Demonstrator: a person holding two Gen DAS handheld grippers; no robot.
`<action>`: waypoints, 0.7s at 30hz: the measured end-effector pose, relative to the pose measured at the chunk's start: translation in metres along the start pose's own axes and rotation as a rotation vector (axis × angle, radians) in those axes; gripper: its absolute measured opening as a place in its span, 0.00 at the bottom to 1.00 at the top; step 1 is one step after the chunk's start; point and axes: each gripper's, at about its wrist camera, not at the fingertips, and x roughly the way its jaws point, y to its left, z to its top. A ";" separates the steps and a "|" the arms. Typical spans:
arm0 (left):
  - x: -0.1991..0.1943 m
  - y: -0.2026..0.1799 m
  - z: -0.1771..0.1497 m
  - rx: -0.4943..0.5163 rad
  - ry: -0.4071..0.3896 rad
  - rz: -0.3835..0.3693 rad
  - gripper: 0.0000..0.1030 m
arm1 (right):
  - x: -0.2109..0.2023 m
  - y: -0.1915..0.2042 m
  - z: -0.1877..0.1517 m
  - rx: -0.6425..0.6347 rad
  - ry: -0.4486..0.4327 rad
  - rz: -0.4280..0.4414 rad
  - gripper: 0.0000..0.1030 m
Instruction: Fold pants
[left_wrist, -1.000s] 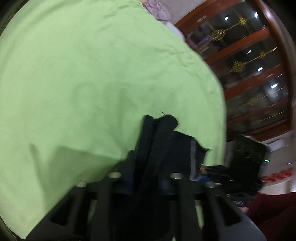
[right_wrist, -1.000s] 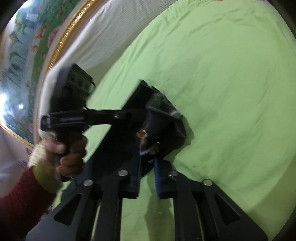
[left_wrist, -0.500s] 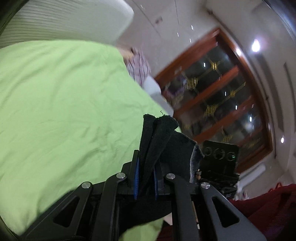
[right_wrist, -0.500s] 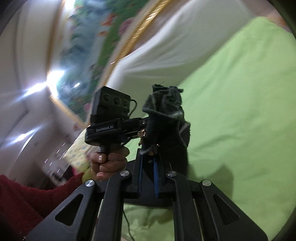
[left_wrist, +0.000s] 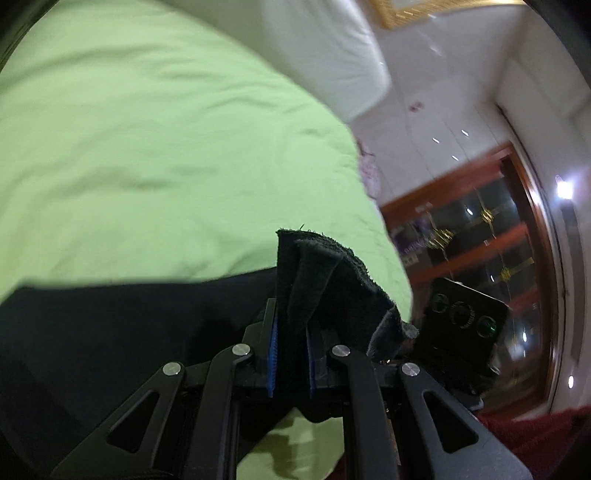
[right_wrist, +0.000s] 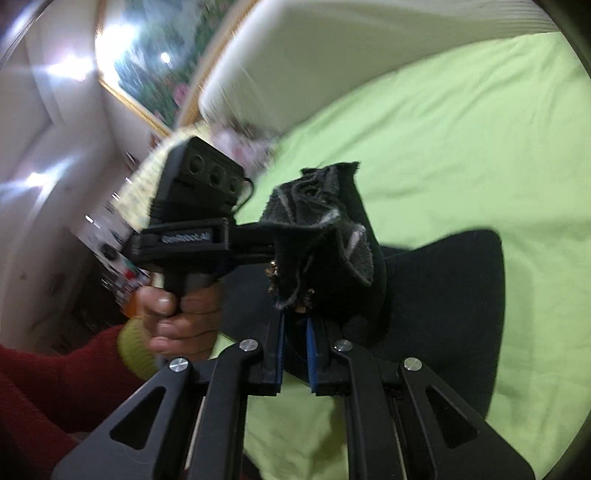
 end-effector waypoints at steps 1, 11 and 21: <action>0.000 0.009 -0.006 -0.023 -0.006 0.014 0.10 | 0.009 0.000 -0.001 -0.003 0.022 -0.025 0.11; -0.014 0.025 -0.043 -0.116 -0.121 0.164 0.14 | 0.045 0.021 0.024 -0.024 0.106 -0.114 0.23; -0.057 0.029 -0.078 -0.220 -0.249 0.243 0.42 | 0.045 0.029 -0.003 -0.056 0.149 -0.074 0.39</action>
